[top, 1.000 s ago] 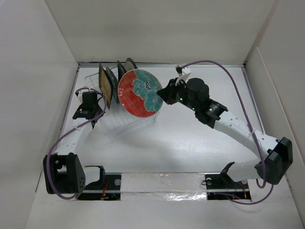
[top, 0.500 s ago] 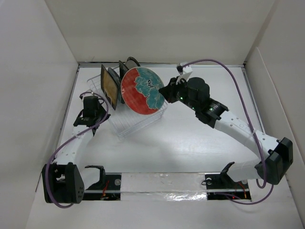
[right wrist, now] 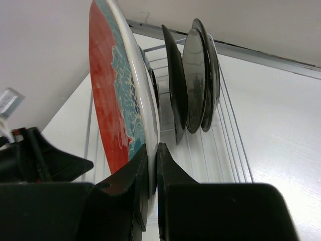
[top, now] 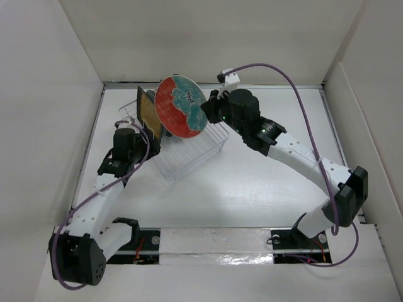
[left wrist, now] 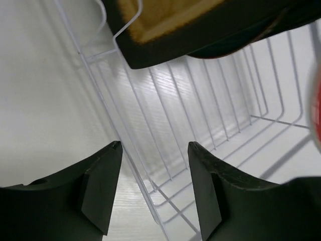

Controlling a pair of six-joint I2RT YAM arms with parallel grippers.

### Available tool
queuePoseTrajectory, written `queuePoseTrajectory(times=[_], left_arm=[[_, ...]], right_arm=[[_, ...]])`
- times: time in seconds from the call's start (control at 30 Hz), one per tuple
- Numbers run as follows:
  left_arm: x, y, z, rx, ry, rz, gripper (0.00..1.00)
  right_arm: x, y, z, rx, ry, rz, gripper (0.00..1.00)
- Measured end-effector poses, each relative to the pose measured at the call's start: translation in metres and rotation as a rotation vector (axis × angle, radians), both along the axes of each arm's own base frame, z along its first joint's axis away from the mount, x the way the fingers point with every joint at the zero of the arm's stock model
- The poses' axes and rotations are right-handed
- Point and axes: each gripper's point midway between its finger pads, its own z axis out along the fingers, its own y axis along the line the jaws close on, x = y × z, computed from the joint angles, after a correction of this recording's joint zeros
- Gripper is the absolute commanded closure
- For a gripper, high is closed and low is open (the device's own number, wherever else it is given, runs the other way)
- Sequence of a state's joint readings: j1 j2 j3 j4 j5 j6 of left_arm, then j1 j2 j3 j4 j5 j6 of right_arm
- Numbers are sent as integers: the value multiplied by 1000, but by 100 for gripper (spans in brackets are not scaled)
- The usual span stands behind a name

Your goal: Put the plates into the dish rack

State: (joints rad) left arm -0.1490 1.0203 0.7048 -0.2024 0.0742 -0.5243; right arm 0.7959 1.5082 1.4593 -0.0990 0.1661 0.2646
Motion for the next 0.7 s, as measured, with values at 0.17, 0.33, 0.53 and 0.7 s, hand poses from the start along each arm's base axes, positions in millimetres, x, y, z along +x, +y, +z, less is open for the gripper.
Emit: queuePoseTrajectory(times=[0.17,0.33,0.53,0.7], left_arm=[[-1,6,67,-4,-199,21,48],[-17,20,145,-27,-479,88,55],[-36,34,195,-46,-667,153,55],[-35,37,186,-28,-648,167,55]], right_arm=[[11,28,2,-9,-14,-2,100],[18,57,-20,-60,-3,-9,100],[26,99,-48,-162,-25,-26,100],[36,125,-60,-233,-73,-58,100]])
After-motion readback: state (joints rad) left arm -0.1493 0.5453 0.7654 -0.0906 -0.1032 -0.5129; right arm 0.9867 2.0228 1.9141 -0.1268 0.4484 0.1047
